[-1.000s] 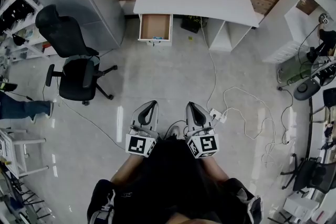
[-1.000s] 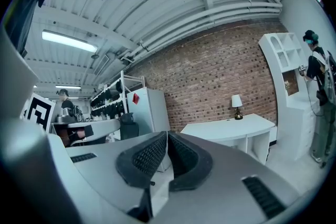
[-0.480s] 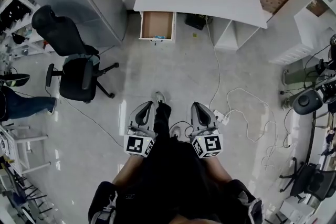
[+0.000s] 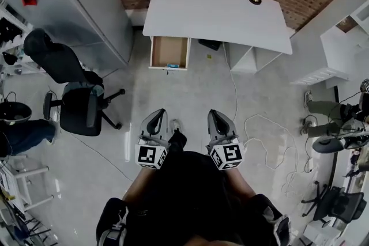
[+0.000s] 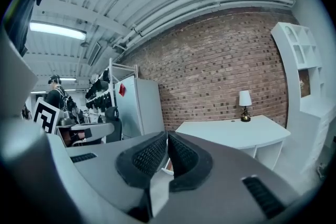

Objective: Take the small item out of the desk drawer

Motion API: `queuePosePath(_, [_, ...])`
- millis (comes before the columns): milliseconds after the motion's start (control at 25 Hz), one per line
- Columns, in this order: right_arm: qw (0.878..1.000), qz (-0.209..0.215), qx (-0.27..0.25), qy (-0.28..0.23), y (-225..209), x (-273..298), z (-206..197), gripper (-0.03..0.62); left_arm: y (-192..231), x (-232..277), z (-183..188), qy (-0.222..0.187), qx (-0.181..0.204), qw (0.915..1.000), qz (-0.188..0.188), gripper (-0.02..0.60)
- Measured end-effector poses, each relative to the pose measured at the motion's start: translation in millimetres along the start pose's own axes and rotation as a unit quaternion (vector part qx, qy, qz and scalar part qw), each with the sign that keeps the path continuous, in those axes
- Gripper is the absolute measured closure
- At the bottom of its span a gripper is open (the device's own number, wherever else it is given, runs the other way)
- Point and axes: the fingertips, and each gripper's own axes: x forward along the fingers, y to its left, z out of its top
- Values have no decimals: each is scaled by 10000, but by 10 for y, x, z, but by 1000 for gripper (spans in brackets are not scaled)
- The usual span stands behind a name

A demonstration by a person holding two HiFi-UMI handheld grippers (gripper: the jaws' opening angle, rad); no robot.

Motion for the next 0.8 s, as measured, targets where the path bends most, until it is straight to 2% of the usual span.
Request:
queuePosePath(80, [10000,-22,-83,-7,-21,308,133,562,232,232,13,48,-42,10000,-65,572])
queuePosePath(200, [9999,-82,-51,-58,-96,690,295,562,484,573,113,29,162,9997,-191,572])
queuePosePath(320, [10000,-86,-13,-25,-126,998,331,562,738,813,96,77,230,9996,-108,572])
queuePosePath(480, [9999,11,7,155,-176,1384,261,562,1018,1057,-89,295,-4,9995,81,572])
queuePosePath(680, [9990,222,127,361,-358,1906,164,562,1265,1535,-429,687,84,9975,158,572])
queuePosePath(800, [9981,411,89,450,-397,2154,126,562,1344,1742,-609,817,8,9966,118,572])
